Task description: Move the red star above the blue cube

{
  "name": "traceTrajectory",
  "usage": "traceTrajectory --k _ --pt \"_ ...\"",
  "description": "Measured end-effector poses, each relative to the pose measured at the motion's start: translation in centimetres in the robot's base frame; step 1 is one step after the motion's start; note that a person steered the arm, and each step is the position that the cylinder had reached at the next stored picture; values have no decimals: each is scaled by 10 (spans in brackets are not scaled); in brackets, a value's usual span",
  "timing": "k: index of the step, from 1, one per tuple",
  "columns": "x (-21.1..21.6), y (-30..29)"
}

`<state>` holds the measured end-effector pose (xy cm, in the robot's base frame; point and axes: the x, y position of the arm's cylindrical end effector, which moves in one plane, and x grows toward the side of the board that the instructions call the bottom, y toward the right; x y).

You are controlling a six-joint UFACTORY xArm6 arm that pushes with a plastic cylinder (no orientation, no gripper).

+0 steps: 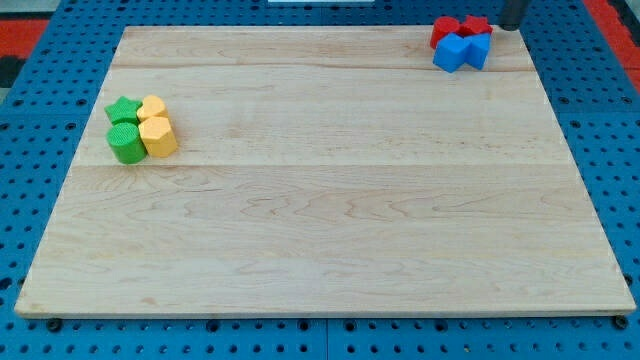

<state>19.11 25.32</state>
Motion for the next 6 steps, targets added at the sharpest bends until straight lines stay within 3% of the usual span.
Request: traceTrajectory --k 2,3,4,6 --pt "17 -65" --pt "48 -66" --pt "50 -67" --pt "0 -79"
